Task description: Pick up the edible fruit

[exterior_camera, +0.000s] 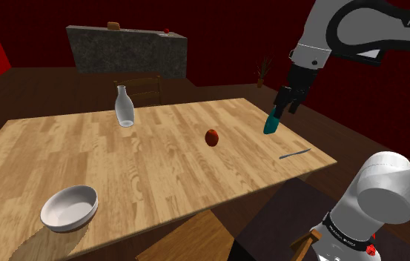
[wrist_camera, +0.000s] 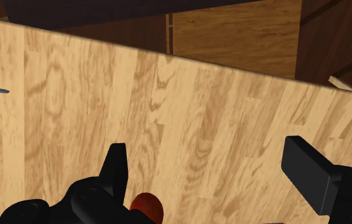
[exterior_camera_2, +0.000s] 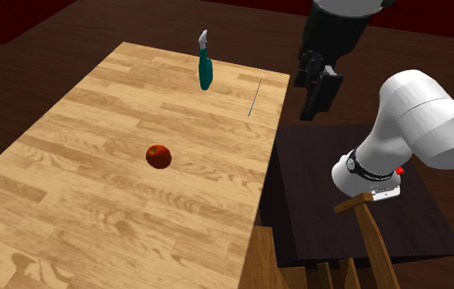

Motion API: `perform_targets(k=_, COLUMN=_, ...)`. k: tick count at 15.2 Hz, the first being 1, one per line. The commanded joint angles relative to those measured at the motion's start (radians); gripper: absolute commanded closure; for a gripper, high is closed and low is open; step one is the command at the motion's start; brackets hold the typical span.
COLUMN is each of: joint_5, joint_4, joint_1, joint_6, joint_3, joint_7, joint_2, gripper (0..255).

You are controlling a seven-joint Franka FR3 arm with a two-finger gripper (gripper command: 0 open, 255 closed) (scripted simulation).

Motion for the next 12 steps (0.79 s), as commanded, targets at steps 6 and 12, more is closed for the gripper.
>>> perform_targets(k=6, joint_5=-0.010, joint_4=0.011, joint_1=-0.012, joint_6=0.153, joint_3=-0.017, joint_7=-0.020, joint_2=0.171, gripper=0)
perform_targets(k=12, joint_5=-0.015, joint_4=0.070, joint_1=-0.022, joint_6=0.312, joint_3=-0.038, joint_7=-0.042, joint_2=0.398, gripper=0)
